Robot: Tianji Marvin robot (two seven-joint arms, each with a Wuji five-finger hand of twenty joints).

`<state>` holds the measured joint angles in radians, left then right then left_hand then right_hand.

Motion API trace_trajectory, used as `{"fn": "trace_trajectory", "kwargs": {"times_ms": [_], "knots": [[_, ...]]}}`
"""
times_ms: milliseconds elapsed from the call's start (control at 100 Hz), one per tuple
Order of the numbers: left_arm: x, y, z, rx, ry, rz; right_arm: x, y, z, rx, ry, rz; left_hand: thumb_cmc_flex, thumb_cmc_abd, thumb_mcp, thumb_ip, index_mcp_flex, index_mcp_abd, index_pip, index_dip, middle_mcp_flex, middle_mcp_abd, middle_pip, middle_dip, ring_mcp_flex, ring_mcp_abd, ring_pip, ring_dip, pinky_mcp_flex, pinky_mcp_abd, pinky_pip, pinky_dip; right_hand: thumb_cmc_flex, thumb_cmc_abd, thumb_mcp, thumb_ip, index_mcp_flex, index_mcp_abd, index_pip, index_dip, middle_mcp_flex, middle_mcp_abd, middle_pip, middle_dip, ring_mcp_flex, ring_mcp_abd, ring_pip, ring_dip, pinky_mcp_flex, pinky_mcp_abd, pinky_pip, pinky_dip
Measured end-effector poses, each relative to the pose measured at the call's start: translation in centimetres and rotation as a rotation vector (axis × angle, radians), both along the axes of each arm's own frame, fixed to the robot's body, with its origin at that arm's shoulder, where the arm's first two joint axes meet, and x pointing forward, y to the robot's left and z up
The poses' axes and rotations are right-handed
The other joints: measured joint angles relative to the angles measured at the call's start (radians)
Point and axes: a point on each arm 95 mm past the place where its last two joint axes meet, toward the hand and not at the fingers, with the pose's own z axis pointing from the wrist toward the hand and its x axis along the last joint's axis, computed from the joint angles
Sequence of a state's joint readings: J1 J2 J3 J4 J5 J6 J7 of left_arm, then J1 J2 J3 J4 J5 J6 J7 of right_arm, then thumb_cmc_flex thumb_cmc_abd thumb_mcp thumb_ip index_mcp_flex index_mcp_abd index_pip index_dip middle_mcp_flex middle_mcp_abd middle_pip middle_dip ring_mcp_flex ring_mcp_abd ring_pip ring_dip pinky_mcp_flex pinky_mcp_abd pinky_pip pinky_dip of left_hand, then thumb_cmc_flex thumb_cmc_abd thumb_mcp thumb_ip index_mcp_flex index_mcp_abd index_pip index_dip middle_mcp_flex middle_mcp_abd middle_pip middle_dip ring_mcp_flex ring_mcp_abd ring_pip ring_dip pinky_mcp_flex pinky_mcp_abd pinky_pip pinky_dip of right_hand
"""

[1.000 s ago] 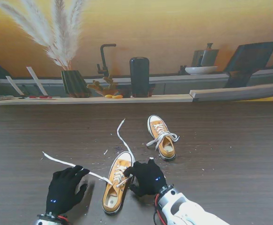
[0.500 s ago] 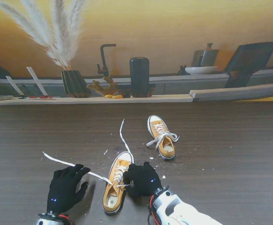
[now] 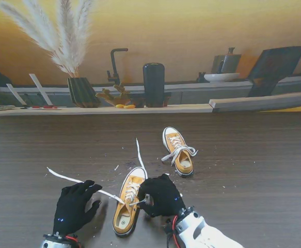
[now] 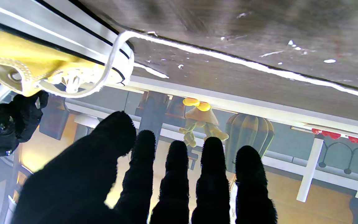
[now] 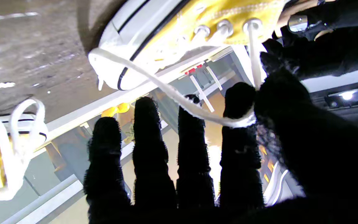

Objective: Tie the shoelaces into a bow on the shoes

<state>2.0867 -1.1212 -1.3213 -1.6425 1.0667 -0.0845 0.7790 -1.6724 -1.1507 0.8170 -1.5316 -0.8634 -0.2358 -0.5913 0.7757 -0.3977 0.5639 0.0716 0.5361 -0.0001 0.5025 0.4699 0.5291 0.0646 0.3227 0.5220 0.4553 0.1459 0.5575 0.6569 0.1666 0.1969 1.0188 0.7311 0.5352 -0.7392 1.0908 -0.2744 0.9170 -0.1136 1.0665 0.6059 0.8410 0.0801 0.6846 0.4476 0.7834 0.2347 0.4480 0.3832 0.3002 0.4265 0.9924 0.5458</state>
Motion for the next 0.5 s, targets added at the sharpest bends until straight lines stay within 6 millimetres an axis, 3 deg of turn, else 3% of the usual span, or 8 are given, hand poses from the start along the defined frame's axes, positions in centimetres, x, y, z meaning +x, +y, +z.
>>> {"fn": "trace_trajectory", "kwargs": {"times_ms": [100,290,500], "knots": [[0.02,-0.03,-0.01,0.0,0.0,-0.001,-0.02,0.03,0.03,0.04,0.0,0.019,0.0,0.001,-0.02,0.0,0.0,0.0,0.004,0.0,0.009,0.0,0.002,0.0,0.0,0.0,0.0,0.0,0.0,0.0,0.0,0.0,0.0,0.0,0.0,0.0,0.0,-0.001,0.0,0.0,0.055,-0.022,-0.056,-0.039,0.007,-0.003,-0.047,-0.015,-0.004,-0.01,-0.024,-0.031],[0.09,-0.13,-0.08,-0.009,0.0,-0.018,0.01,0.1,-0.11,0.079,0.026,0.029,0.0,0.001,-0.03,0.0,0.013,0.0,0.008,0.0,0.02,0.0,0.01,0.0,0.001,0.0,0.001,0.0,0.0,0.0,0.0,0.0,-0.001,0.0,0.001,0.0,0.0,-0.003,0.0,0.0,0.332,-0.011,-0.086,-0.076,0.133,-0.013,-0.083,-0.036,-0.013,-0.023,-0.056,-0.089],[0.2,-0.24,-0.07,-0.011,0.002,-0.028,0.18,0.02,-0.06,0.096,0.038,0.015,0.0,0.001,-0.03,0.0,0.013,0.0,0.008,0.0,0.029,0.0,0.012,0.001,0.001,0.0,0.001,0.0,0.0,0.0,0.0,0.0,-0.001,0.008,0.012,0.0,0.0,0.031,0.01,0.0,0.511,-0.012,0.114,-0.006,0.314,-0.013,-0.021,-0.021,0.015,-0.104,-0.055,-0.179]]}}
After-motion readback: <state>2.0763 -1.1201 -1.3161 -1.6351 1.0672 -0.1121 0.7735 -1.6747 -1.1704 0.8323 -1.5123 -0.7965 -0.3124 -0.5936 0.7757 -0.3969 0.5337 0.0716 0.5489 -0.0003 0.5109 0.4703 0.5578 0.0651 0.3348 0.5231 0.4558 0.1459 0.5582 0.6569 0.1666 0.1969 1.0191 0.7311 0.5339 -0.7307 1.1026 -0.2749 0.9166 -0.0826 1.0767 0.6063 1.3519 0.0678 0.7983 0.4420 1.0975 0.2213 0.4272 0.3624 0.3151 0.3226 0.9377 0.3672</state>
